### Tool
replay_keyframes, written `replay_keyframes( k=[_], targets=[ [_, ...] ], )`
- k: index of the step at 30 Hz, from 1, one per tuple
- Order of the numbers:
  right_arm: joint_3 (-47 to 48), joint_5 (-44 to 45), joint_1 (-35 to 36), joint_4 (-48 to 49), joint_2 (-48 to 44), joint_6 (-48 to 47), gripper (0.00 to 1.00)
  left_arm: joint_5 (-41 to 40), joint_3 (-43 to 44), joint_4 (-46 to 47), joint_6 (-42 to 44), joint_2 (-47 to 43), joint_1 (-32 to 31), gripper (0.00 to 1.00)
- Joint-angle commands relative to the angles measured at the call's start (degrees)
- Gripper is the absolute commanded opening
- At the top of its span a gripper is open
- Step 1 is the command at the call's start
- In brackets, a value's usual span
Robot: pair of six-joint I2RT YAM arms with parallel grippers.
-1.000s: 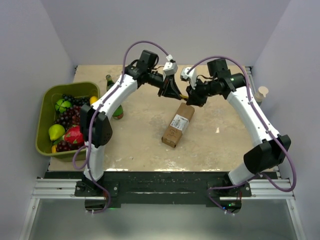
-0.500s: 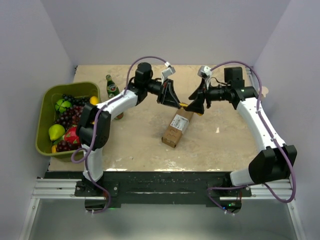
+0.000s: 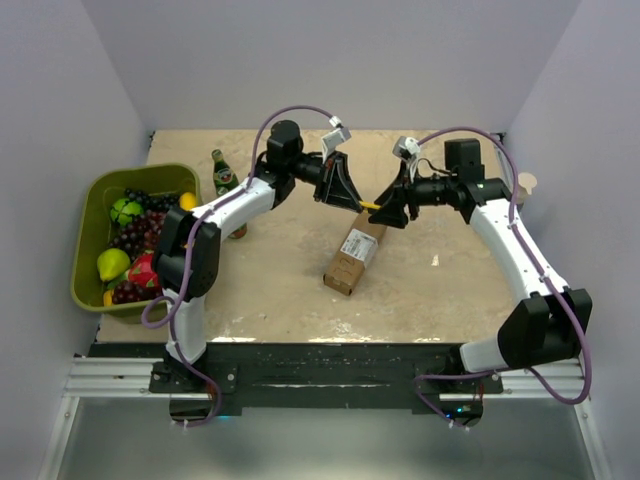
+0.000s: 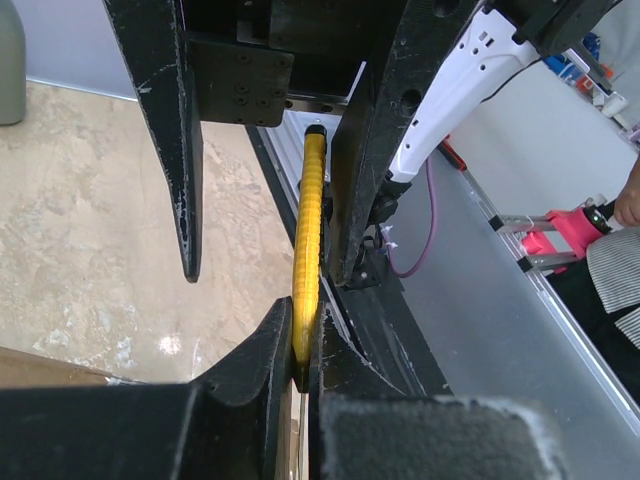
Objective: Unpack the express box
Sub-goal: Adjust the knife.
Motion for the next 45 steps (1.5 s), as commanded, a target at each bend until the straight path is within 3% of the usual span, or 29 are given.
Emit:
replay_keyframes(
  k=[1, 7, 13, 17, 19, 29, 45],
  targets=[
    [1.68, 1.9, 1.62, 0.91, -1.12, -0.18, 0.61, 0.79, 1.8, 1.96, -1.37, -2.42, -0.04, 0.0],
    [1.59, 2.7, 2.85, -1.38, -1.47, -2.03, 0.47, 0.61, 1.63, 1.96, -1.29, -1.98, -0.12, 0.0],
    [2.29, 3.66, 2.77, -2.0, -2.61, -2.12, 0.46, 0.88, 1.8, 1.87, -1.29, -1.54, -0.12, 0.0],
    [2.56, 4.63, 2.15, -1.65, -3.05, 0.16, 0.51, 1.05, 1.89, 1.52, -1.2, -1.19, -0.12, 0.0],
    [2.73, 4.81, 1.71, -1.03, -3.05, 1.31, 0.59, 0.88, 1.8, 1.17, -1.11, -1.19, -0.12, 0.0],
    [3.61, 6.92, 2.06, -0.94, -3.58, -1.5, 0.63, -0.7, 1.8, -0.86, 0.03, -1.36, -0.12, 0.0],
    [3.7, 10.34, 4.7, -1.29, -4.11, -3.43, 0.38, -2.02, 2.68, -2.61, 1.61, -0.75, -0.56, 0.0]
  ],
)
